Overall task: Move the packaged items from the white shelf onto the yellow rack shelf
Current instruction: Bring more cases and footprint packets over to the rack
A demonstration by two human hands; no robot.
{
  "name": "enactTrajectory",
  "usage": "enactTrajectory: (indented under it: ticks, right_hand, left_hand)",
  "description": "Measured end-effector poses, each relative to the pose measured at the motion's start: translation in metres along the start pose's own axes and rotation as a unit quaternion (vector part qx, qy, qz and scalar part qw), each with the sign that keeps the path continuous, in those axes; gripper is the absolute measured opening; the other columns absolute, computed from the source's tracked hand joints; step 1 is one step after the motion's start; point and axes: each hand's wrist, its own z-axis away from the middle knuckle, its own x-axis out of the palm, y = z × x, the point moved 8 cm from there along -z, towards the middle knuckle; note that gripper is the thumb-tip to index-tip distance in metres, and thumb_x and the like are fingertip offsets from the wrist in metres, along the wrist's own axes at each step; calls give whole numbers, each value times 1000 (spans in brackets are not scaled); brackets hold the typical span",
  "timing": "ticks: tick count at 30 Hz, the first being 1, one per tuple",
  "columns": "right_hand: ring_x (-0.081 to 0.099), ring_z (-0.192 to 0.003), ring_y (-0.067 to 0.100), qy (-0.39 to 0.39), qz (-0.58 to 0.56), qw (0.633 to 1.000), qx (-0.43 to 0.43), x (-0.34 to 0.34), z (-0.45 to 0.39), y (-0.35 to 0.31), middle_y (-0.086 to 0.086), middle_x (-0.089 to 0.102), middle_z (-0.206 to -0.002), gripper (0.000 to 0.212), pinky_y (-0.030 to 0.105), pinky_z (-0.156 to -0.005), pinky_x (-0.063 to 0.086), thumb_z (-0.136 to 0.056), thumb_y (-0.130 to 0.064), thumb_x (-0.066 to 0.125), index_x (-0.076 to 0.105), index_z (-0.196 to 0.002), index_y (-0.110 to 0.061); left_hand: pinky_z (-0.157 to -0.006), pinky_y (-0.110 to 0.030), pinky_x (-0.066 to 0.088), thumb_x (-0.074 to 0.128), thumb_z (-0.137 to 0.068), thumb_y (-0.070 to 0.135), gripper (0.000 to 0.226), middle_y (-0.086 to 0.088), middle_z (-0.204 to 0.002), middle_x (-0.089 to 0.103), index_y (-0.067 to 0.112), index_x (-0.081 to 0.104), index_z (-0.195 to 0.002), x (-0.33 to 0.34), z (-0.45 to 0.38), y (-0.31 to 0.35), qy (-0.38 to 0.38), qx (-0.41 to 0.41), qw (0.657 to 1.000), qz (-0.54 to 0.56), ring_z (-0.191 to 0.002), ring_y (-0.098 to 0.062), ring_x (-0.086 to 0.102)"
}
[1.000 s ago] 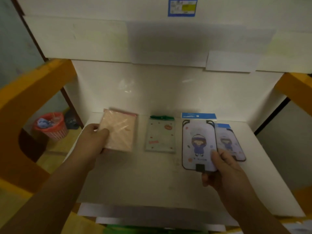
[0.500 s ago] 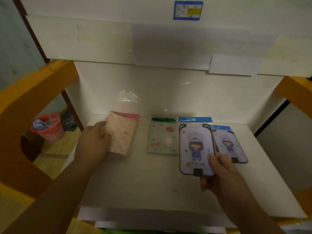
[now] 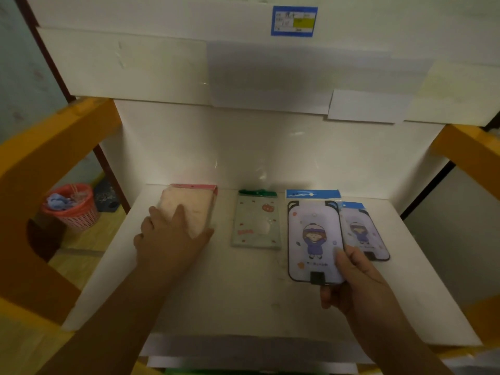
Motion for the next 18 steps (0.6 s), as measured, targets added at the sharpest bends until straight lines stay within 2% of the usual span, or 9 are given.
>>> enactTrajectory:
  ticks: [4, 11, 13, 15, 18]
  right_hand:
    - [55, -56, 27, 4, -2, 1000, 2, -5, 0, 1, 20, 72, -90, 23, 33, -46, 52, -99, -24, 47, 62, -110, -10]
    - [56, -57, 27, 8, -10, 1000, 1, -14, -3, 2, 21, 72, -92, 22, 34, -47, 53, -98, -26, 49, 63, -108, -11]
    - [56, -56, 25, 10, -16, 1000, -2, -19, -5, 2, 22, 71, -92, 23, 34, -48, 53, -98, -26, 49, 62, -109, -11]
    - [56, -54, 24, 21, -29, 999, -8, -26, -6, 2, 19, 72, -89, 24, 34, -48, 53, -99, -25, 48, 61, -111, -10]
    - [56, -54, 21, 60, -34, 997, -20, -47, -11, 0, 16, 71, -84, 28, 32, -49, 52, -101, -28, 44, 61, -114, -10]
  left_hand:
    - [-100, -60, 37, 27, -72, 88, 94, -24, -153, 18, 29, 20, -145, 2, -3, 5, 4, -9, 1000, -21, -134, -45, 33]
    - [-96, -59, 41, 28, -65, 92, 97, -21, -145, 29, 31, 27, -140, 2, -11, 3, 6, -23, 1000, 2, -124, -44, 41]
    - [-101, -62, 36, 25, -67, 92, 101, -22, -150, 23, 30, 21, -146, 0, -8, 6, 12, -25, 1000, 0, -131, -46, 34]
    - [-108, -63, 24, 22, -71, 90, 101, -22, -157, 13, 28, 10, -151, -2, -1, 12, 18, -22, 1000, -2, -141, -46, 19]
    - [-115, -62, 12, 20, -80, 82, 93, -20, -161, 5, 27, 7, -153, -9, 14, 37, 57, 43, 997, -1, -147, -42, 3]
